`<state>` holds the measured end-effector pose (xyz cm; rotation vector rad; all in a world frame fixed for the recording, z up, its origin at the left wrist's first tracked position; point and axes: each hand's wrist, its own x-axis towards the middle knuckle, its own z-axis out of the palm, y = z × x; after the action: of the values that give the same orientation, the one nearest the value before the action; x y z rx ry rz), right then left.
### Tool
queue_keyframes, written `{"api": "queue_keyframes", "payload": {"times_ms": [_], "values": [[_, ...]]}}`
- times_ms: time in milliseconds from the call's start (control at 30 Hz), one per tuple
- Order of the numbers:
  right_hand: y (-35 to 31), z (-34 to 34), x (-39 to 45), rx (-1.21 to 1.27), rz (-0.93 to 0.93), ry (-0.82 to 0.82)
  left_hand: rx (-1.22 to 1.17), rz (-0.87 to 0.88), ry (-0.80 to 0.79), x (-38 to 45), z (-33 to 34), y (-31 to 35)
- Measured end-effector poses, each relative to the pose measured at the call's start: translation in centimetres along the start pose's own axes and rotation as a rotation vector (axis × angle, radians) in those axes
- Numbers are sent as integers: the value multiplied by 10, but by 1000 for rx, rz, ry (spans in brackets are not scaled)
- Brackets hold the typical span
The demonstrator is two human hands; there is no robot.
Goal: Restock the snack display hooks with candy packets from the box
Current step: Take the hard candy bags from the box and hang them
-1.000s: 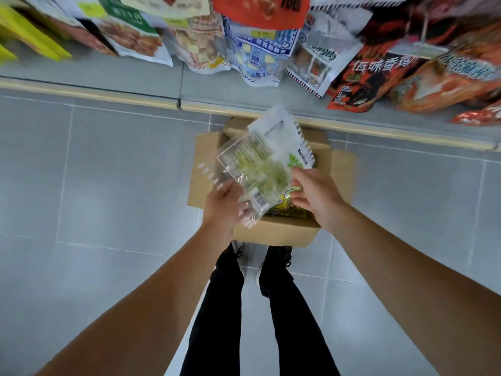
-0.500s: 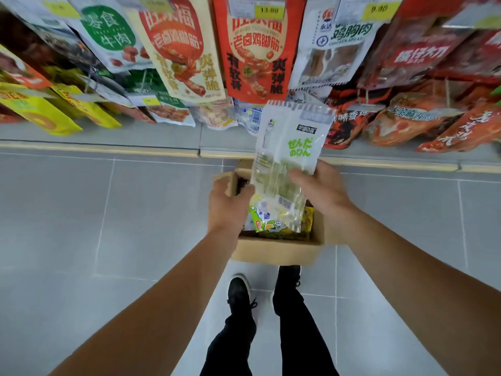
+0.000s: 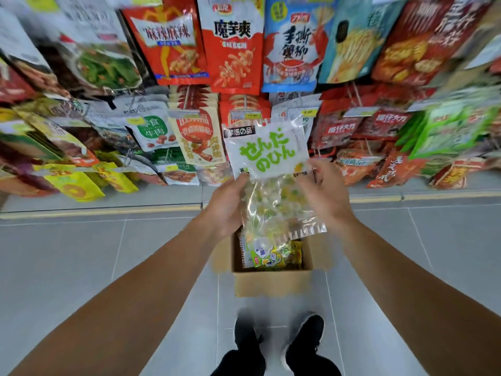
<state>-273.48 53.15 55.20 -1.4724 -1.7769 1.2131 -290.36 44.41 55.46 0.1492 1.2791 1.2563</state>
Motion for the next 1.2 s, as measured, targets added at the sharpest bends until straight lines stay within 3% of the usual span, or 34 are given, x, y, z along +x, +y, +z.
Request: {"api": "queue_keyframes", "payload": {"times_ms": [133,300,467,733,1200], "values": [[-24,-45,-15,257,144,-27,115,48,-42,-34,32,20],[-45,-127,-38,386,140,34,232,192,-153,-69,100,33],[-57,-222,-55,446,30,27,324,432,-260,-106,183,25],[-86,-371,-82,417,-155,58,369,599,-204,-172,320,28],[-171,-538,-15,487,-410,164,386,869,-313,-188,505,135]]}}
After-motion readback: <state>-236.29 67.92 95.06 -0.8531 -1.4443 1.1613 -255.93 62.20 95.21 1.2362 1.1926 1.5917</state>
